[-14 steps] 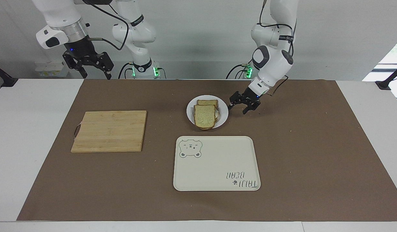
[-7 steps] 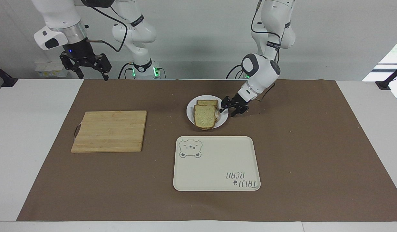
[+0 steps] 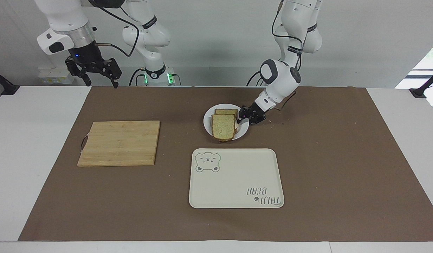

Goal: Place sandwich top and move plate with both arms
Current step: 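Grasp the white plate rim nearest the robot with the left gripper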

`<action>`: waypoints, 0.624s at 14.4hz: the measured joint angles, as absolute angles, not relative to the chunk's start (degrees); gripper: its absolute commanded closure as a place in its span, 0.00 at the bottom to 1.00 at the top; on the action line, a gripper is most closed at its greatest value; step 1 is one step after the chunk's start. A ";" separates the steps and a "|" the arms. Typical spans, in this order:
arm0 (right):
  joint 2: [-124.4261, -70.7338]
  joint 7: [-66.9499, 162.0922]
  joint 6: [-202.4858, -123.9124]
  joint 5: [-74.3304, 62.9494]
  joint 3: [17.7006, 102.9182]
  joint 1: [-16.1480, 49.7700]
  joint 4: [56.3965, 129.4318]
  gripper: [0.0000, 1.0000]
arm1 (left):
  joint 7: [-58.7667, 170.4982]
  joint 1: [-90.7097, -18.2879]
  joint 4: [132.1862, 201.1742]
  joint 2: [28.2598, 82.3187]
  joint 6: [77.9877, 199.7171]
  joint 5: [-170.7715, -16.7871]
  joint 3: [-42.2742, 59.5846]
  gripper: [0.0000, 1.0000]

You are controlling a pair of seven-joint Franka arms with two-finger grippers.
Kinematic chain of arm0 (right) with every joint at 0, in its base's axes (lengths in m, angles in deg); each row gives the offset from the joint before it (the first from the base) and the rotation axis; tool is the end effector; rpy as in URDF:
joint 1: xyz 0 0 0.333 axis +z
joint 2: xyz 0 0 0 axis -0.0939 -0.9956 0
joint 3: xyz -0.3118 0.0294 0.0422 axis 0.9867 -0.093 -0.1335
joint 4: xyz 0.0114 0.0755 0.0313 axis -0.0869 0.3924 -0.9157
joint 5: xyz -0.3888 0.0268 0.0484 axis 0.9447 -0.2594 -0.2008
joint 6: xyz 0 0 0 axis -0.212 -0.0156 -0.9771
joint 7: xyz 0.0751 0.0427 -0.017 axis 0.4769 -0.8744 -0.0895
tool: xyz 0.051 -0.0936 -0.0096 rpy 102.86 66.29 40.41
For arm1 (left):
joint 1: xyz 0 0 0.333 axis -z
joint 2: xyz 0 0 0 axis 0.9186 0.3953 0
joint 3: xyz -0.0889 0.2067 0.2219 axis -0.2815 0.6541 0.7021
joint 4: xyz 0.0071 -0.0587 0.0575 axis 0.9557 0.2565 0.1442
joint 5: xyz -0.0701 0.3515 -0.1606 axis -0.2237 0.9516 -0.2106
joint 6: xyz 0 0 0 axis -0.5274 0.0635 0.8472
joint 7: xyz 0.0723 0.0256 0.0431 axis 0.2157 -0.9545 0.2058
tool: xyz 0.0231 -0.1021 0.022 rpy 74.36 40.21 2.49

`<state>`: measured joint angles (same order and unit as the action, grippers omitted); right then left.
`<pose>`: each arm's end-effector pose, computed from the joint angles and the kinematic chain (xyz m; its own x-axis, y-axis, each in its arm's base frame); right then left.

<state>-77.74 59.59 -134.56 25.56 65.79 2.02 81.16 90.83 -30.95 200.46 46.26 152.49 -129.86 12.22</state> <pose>0.5269 -0.0157 0.6513 0.9949 -0.0975 0.0263 -0.0979 -0.9951 0.0120 0.3987 -0.2522 0.2845 0.9987 -0.0087 0.0506 -0.0343 -0.8465 0.5313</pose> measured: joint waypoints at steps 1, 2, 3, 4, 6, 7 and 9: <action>-77.74 59.59 -134.55 25.56 65.79 2.02 81.16 0.00 | 90.89 -30.94 200.50 46.24 152.40 -130.00 12.19 1.00; -77.74 59.59 -134.54 25.56 65.79 2.02 81.17 0.00 | 91.13 -30.92 200.37 45.89 152.29 -130.41 12.13 1.00; -77.74 59.59 -134.54 25.56 65.79 2.01 81.17 0.00 | 91.16 -30.92 200.43 45.65 152.25 -130.42 12.13 1.00; -77.74 59.59 -134.54 25.56 65.79 2.02 81.17 0.00 | 91.17 -30.91 200.45 45.62 152.24 -130.43 12.12 1.00; -77.74 59.59 -134.54 25.56 65.79 2.02 81.17 0.00 | 91.18 -30.91 200.46 45.62 152.24 -130.47 12.12 1.00; -77.74 59.59 -134.54 25.56 65.79 2.02 81.17 0.00 | 91.17 -30.91 200.47 45.62 152.24 -130.50 12.12 1.00; -77.74 59.59 -134.50 25.56 65.78 2.02 81.17 0.00 | 91.15 -30.91 200.44 45.62 151.89 -130.59 12.23 1.00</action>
